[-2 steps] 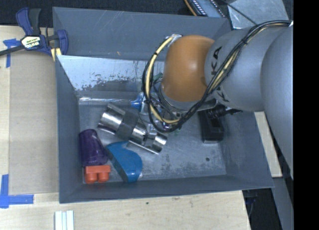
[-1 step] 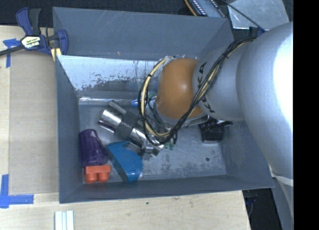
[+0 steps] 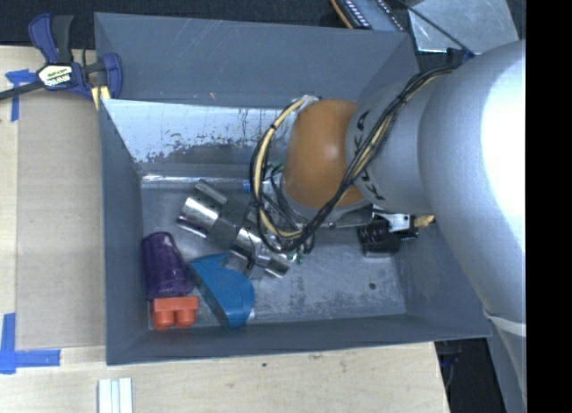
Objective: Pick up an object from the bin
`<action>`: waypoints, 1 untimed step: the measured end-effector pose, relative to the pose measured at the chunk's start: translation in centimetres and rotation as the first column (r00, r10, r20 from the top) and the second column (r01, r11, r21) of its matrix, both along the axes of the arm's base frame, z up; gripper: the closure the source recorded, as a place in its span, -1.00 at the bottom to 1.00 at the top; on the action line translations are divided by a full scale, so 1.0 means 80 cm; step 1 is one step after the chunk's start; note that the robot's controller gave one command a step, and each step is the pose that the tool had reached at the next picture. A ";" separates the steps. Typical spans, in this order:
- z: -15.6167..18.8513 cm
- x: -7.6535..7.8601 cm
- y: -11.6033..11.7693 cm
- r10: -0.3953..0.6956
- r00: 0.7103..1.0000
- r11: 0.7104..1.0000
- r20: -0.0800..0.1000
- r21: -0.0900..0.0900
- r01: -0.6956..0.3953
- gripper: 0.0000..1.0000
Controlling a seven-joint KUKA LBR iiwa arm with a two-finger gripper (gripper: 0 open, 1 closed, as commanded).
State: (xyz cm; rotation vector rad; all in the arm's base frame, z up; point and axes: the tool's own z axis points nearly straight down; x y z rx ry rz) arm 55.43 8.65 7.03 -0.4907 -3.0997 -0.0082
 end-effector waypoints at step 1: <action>0.003 -0.004 0.003 0.173 0.985 0.985 0.011 -0.011 -0.173 1.00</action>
Offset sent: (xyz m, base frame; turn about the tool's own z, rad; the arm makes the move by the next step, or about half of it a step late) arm 0.0000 0.0000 0.0000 0.0000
